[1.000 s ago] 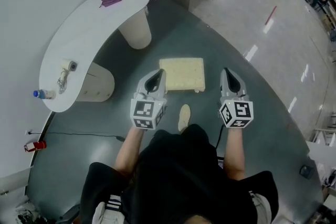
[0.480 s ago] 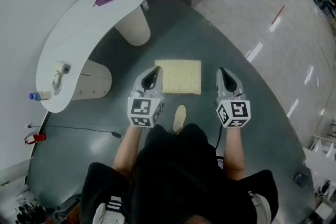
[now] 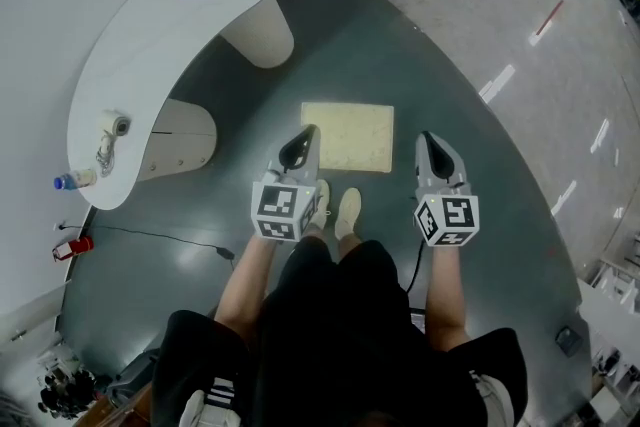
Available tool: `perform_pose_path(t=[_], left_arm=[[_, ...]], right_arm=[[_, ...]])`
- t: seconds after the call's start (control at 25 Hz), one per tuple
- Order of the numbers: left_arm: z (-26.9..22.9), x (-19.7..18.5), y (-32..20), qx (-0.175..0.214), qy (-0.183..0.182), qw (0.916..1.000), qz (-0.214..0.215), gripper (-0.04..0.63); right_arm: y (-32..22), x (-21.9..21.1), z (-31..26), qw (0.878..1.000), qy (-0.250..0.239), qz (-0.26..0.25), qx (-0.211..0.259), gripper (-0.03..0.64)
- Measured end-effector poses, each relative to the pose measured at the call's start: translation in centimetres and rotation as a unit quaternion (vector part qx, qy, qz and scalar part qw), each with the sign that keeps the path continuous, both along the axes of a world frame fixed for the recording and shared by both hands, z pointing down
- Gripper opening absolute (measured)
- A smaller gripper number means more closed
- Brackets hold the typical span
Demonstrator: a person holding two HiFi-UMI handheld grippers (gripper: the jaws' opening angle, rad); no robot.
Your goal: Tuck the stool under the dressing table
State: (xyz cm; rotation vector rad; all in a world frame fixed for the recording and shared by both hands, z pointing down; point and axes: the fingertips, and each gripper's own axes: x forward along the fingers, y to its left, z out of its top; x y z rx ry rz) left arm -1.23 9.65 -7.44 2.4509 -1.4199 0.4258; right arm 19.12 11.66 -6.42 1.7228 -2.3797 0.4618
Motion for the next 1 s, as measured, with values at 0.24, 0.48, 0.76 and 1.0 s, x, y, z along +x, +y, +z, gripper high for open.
perform_pose_path(t=[0.24,0.48,0.76,1.0], left_arm=[[4.6,-0.7,-1.5,-0.031,0.000,0.9995,0.005,0.006],[9.4,-1.1,-1.9,-0.070,-0.007,0.9975,0.012,0.006],[15.6,-1.5,-2.8,-0.098,-0.010,0.9948,0.022,0.006],[21.1,-2.4,-4.1,-0.114,-0.021,0.9930,0.023,0.006]], right_arm=[[-1.6,-1.1,4.5,1.000,-0.001,0.010,-0.027,0.002],[-2.0,-1.4,9.7,0.998,-0.005,0.021,-0.059,0.002],[-3.3,-2.0,16.0,0.996,-0.009,0.028,-0.087,0.002],[-3.7,-2.0,21.3,0.993,-0.008,0.035,-0.110,0.002]])
